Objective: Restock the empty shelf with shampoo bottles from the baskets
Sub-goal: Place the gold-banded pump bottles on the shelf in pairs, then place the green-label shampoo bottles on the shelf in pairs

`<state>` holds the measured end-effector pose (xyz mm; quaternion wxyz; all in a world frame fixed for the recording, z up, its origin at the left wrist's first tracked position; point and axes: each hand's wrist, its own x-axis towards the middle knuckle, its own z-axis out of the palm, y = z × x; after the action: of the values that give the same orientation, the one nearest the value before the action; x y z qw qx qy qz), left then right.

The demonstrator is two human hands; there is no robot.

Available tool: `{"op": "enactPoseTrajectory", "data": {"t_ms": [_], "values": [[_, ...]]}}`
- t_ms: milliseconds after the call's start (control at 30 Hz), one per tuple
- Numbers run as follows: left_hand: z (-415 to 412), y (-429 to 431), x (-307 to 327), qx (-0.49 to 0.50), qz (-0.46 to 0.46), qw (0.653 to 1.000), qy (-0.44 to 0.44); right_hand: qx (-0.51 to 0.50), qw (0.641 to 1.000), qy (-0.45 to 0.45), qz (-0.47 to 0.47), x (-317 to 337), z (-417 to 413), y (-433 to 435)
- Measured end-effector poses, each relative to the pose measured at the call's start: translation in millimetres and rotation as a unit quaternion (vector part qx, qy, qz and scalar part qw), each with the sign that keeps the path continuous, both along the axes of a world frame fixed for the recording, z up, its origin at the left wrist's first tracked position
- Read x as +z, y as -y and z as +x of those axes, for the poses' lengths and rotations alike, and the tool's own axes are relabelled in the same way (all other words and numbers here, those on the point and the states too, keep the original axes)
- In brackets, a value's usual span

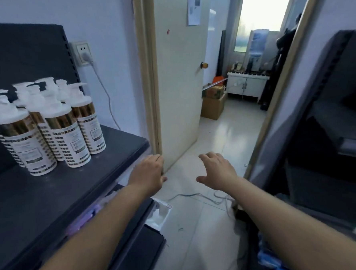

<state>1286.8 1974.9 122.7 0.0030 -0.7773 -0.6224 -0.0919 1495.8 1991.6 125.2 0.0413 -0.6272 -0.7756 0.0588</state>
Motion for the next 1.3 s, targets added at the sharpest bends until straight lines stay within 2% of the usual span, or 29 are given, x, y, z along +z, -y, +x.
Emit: {"op": "enactPoseTrajectory", "data": {"t_ms": [333, 533, 967, 1300], "values": [[95.9, 56.2, -16.8, -0.140, -0.011, 0.990, -0.015, -0.135, 0.990, 0.029, -0.018, -11.7, 100.0, 116.9], [136.3, 77.8, -20.8, -0.251, -0.016, 0.968, -0.025, -0.241, 0.970, 0.030, -0.015, -16.3, 131.2, 193.9], [209.2, 201.5, -48.5, -0.483, -0.042, 0.873, -0.053, -0.496, 0.863, 0.022, -0.095, -48.8, 137.4, 414.8], [279.9, 336.3, -73.7, -0.616, -0.071, 0.782, -0.057, -0.627, 0.769, -0.013, -0.123, -65.5, 136.9, 584.4]]}}
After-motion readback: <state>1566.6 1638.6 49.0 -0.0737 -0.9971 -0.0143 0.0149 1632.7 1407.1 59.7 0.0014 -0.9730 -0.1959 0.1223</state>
